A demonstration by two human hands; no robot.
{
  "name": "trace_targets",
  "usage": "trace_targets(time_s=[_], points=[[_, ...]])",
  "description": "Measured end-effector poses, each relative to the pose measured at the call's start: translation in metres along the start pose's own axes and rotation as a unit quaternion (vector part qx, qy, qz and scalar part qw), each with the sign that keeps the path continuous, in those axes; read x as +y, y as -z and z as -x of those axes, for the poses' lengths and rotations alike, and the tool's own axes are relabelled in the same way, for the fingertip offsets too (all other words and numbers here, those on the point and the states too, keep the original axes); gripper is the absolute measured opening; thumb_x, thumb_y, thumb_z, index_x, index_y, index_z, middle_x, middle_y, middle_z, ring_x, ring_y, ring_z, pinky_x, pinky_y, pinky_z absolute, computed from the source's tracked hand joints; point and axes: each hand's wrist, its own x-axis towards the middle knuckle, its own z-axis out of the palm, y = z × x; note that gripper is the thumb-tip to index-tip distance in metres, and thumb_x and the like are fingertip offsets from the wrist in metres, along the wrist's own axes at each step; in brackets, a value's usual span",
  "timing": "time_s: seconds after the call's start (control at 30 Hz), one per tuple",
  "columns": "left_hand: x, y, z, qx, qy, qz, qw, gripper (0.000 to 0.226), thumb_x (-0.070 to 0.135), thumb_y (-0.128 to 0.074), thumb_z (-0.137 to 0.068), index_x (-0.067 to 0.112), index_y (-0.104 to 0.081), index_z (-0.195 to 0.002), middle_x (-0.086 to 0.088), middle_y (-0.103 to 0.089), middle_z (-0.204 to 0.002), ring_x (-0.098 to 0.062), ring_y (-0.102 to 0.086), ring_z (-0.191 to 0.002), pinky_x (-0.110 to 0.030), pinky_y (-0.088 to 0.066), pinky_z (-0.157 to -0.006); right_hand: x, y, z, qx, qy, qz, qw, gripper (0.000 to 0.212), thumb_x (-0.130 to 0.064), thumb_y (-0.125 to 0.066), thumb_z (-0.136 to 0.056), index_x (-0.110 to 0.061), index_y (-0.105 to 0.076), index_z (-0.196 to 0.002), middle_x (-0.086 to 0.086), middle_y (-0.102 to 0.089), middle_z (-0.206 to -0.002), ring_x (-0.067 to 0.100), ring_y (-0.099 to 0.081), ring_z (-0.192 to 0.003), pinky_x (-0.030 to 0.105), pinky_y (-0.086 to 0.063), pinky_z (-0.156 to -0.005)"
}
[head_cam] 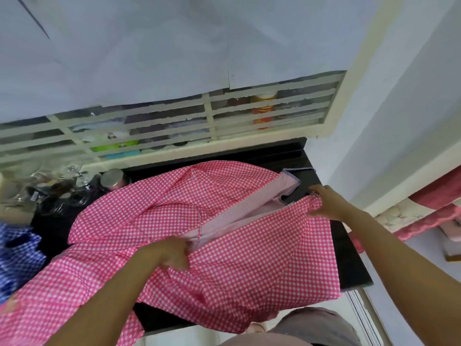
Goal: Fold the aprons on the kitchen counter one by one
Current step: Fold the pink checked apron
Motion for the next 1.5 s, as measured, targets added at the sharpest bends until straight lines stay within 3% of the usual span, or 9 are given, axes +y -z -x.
trace_targets(time_s=[0.27, 0.43, 0.53, 0.73, 0.9, 1.03, 1.2, 1.37, 1.5], points=[[-0.009, 0.008, -0.007, 0.085, 0.046, 0.037, 0.995, 0.034, 0.012, -0.055, -0.084, 0.008, -0.063, -0.117, -0.009, -0.064, -0.117, -0.021, -0.061, -0.103, -0.018, -0.043, -0.074, -0.027, -0.03, 0.009, -0.119, 0.098, -0.023, 0.988, 0.025, -0.038, -0.078, -0.071, -0.018, -0.07, -0.083, -0.009, -0.057, -0.099, 0.014, -0.054, -0.095, 0.032, -0.043, -0.089], [-0.001, 0.006, -0.01, 0.072, 0.017, 0.0, 0.997, 0.028, 0.016, -0.057, -0.086, 0.007, -0.065, -0.111, -0.008, -0.065, -0.114, -0.021, -0.061, -0.102, -0.018, -0.039, -0.072, -0.004, -0.005, 0.021, -0.264, -0.096, 0.11, 0.953, 0.026, -0.019, -0.075, -0.074, -0.002, -0.066, -0.09, 0.003, -0.064, -0.073, 0.013, -0.061, -0.058, 0.021, -0.047, -0.051], [0.001, 0.003, -0.014, 0.054, 0.003, -0.026, 0.998, 0.028, 0.015, -0.058, -0.083, 0.006, -0.065, -0.108, -0.01, -0.066, -0.114, -0.022, -0.062, -0.101, -0.021, -0.042, -0.074, 0.0, 0.019, 0.026, -0.255, -0.157, 0.202, 0.932, 0.027, -0.013, -0.072, -0.08, 0.005, -0.065, -0.1, 0.003, -0.056, -0.064, 0.016, -0.061, -0.062, 0.022, -0.048, -0.053], [0.004, 0.009, -0.005, -0.037, 0.05, -0.068, 0.996, 0.076, 0.001, -0.065, -0.077, 0.012, -0.035, -0.146, -0.011, -0.056, -0.129, -0.02, -0.063, -0.099, -0.025, -0.053, -0.078, -0.046, 0.034, -0.019, 0.055, 0.044, 0.14, 0.988, 0.029, -0.003, -0.052, -0.085, -0.008, -0.063, -0.111, 0.012, -0.063, -0.111, 0.03, -0.06, -0.105, 0.033, -0.047, -0.089], [-0.011, 0.013, 0.002, -0.052, 0.096, -0.049, 0.993, 0.075, 0.004, -0.067, -0.079, 0.01, -0.033, -0.146, -0.004, -0.06, -0.111, -0.015, -0.06, -0.089, -0.022, -0.051, -0.079, -0.11, 0.0, -0.039, -0.031, 0.214, 0.126, 0.968, 0.05, -0.012, -0.066, -0.085, -0.02, -0.053, -0.132, 0.003, -0.053, -0.136, 0.022, -0.046, -0.127, 0.036, -0.036, -0.107], [-0.014, 0.014, 0.006, -0.034, 0.099, -0.023, 0.994, 0.067, 0.01, -0.07, -0.077, 0.002, -0.042, -0.137, -0.008, -0.063, -0.116, -0.018, -0.061, -0.091, -0.026, -0.052, -0.08, -0.115, -0.021, -0.058, -0.026, 0.206, 0.186, 0.96, 0.024, -0.016, -0.06, -0.084, -0.019, -0.065, -0.108, 0.002, -0.064, -0.112, 0.023, -0.053, -0.112, 0.041, -0.044, -0.099], [-0.007, 0.03, 0.002, 0.157, 0.037, 0.057, 0.985, 0.043, 0.043, -0.069, -0.082, 0.014, -0.057, -0.111, 0.001, -0.061, -0.102, -0.017, -0.058, -0.092, -0.028, -0.048, -0.078, -0.127, -0.002, -0.048, 0.034, 0.267, 0.153, 0.951, 0.003, -0.017, -0.06, -0.09, -0.016, -0.059, -0.088, -0.004, -0.058, -0.09, 0.011, -0.052, -0.079, 0.022, -0.044, -0.073], [0.016, 0.018, -0.02, 0.348, -0.129, 0.085, 0.925, 0.07, 0.039, -0.078, -0.073, 0.013, -0.049, -0.131, -0.004, -0.051, -0.123, -0.023, -0.049, -0.112, -0.032, -0.04, -0.096, -0.119, 0.028, -0.001, -0.021, 0.29, 0.001, 0.957, 0.018, -0.015, -0.066, -0.086, -0.028, -0.055, -0.079, -0.016, -0.054, -0.081, 0.002, -0.051, -0.074, 0.012, -0.035, -0.066], [0.02, 0.01, -0.023, 0.279, -0.14, 0.052, 0.949, 0.029, 0.008, -0.061, -0.082, 0.006, -0.063, -0.111, -0.01, -0.064, -0.111, -0.027, -0.059, -0.103, -0.026, -0.039, -0.079, -0.103, 0.022, 0.02, -0.202, 0.232, 0.035, 0.951, 0.013, -0.022, -0.069, -0.085, -0.031, -0.063, -0.078, -0.014, -0.063, -0.083, 0.002, -0.057, -0.077, 0.013, -0.04, -0.072]])
